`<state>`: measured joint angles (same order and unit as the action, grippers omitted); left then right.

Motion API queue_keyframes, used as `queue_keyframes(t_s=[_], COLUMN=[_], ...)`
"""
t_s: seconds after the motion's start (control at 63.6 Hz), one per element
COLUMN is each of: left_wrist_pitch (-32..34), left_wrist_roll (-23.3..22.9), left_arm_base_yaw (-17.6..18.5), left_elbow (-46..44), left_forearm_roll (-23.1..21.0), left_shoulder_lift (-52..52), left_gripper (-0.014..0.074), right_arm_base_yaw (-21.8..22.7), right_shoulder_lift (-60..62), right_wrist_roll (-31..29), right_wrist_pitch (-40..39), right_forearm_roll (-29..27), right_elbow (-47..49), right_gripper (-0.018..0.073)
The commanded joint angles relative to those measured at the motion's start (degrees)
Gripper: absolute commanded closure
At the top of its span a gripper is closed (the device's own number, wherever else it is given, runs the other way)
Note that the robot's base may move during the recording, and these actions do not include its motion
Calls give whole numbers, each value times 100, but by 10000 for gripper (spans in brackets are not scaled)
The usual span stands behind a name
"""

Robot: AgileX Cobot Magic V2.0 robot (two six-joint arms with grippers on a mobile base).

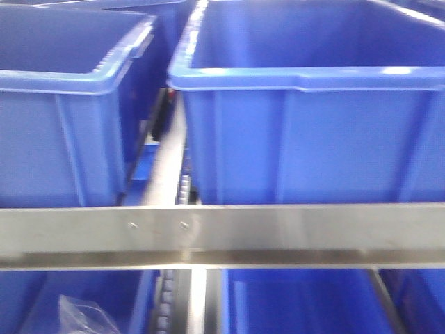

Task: Place yellow foam block on left shelf second layer
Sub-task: 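Drive up to the shelf rack and face the second-layer blue bins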

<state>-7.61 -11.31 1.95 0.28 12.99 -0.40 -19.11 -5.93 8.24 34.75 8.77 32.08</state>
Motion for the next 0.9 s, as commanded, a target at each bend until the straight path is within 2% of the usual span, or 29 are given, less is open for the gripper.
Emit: queue_keyframes(t_s=[0.0,0.88], left_wrist_pitch=[504,504], left_wrist_roll=[-22,-22], left_arm_base_yaw=[43,43], left_elbow=[148,148], left_forearm_roll=[-18,-18], left_shoulder_lift=[-45,-45], left_gripper=[460,460], right_arm_base_yaw=[44,44], right_shoulder_lift=[-90,-90], right_wrist_roll=[-30,-30], right_wrist_pitch=[-491,-491], right_forearm_roll=[79,79], right_elbow=[164,164], right_gripper=[208,208])
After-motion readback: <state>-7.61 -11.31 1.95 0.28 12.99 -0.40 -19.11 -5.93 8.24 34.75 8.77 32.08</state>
